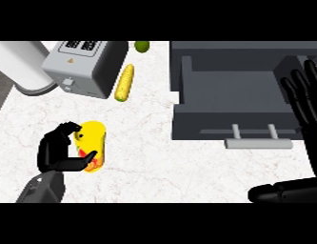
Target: Pick up the cup, place it into the drawer and close the drawer
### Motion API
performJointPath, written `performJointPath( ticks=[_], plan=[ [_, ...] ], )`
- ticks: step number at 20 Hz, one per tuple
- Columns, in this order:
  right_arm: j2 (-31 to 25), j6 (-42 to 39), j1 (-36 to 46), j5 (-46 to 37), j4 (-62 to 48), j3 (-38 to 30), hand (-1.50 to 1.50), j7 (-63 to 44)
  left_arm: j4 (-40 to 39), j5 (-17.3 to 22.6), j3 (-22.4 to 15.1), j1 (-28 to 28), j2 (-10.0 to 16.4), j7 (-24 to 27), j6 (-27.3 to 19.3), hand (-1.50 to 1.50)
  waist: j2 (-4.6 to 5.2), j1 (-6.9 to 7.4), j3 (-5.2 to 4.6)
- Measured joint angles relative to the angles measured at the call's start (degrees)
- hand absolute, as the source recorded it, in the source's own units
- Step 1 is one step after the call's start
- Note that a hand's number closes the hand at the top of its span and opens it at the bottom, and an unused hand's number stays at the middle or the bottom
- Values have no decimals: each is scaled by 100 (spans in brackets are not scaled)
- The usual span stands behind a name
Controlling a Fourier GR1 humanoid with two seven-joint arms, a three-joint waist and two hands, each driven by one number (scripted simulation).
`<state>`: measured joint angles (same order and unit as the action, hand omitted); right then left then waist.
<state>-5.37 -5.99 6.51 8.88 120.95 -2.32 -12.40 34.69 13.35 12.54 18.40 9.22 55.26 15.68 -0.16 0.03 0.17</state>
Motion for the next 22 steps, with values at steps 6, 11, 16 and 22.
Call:
performJointPath(
  ticks=[6,11,16,22],
  plan=[
    [-44,-17,9,78,-36,-130,-150,-14,1062,132,-217,-183,-177,-327,-53,150,1,17,-10],
    [37,-36,-243,5,84,-22,-150,67,2379,161,-597,-378,-317,-1092,-156,150,-9,29,-11],
    [-3,-131,-327,60,40,-99,-150,164,3727,296,-942,-406,-553,-2183,-470,150,-7,28,-12],
    [23,-80,-140,-13,-98,-84,-150,181,4532,353,-1328,210,-812,-3181,-1350,150,5,0,-13]
  ],
)
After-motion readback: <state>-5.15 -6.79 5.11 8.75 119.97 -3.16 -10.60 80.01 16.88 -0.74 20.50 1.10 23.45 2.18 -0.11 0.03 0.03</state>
